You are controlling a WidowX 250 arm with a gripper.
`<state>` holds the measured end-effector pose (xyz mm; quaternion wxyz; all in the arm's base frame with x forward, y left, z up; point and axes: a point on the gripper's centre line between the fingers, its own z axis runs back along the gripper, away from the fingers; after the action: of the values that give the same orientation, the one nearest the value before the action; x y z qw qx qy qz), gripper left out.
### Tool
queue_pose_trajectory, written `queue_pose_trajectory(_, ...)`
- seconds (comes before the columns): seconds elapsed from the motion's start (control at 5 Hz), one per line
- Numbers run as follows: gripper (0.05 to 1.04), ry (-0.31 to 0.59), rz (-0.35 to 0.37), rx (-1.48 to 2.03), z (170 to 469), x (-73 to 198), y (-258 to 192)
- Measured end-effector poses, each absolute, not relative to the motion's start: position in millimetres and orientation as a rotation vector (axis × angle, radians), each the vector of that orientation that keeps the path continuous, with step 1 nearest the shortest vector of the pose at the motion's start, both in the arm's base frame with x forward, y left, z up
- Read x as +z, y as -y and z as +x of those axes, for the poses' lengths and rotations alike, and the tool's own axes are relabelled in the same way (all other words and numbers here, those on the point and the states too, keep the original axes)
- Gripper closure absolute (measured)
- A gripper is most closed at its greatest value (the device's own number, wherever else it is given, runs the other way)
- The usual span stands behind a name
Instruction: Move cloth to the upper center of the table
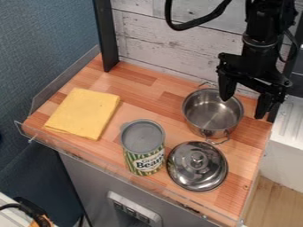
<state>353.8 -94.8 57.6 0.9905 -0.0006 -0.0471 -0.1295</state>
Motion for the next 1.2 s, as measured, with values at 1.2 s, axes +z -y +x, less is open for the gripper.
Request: queue_pose_trajectory(1.2,0.083,0.025,0.091,0.092,304.3,43.1,-68.2)
